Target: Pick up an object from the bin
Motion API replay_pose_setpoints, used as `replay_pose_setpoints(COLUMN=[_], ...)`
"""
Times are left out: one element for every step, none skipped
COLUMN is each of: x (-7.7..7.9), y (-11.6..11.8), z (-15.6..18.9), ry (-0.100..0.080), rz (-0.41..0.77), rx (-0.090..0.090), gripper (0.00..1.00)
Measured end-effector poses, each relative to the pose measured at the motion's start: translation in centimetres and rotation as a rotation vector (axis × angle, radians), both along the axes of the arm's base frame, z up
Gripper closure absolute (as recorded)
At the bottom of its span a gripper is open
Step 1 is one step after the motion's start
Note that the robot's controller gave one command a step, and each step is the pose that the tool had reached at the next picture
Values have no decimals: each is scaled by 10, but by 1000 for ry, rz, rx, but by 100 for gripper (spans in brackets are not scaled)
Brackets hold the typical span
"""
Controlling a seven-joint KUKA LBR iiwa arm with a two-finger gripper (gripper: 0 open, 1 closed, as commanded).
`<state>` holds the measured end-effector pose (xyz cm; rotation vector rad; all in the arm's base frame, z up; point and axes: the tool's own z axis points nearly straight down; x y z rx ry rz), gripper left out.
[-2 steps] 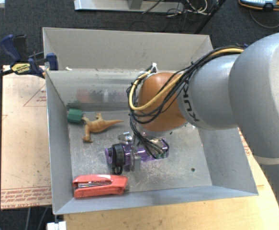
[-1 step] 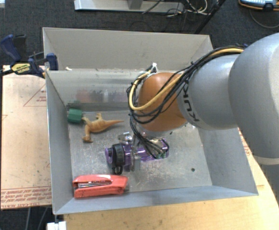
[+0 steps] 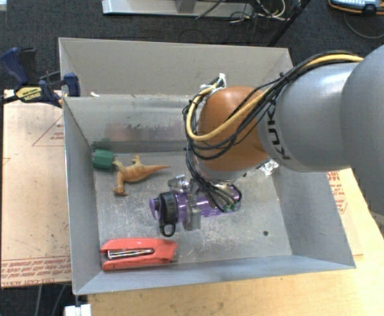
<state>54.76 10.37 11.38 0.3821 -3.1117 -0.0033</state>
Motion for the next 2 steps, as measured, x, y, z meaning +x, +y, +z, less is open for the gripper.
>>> replay_pose_setpoints(x=[-7,-7], y=[-26,-26], z=[32,32], ry=[-7,-7], rz=[-43,-43], rx=[3,3], gripper=[100,100])
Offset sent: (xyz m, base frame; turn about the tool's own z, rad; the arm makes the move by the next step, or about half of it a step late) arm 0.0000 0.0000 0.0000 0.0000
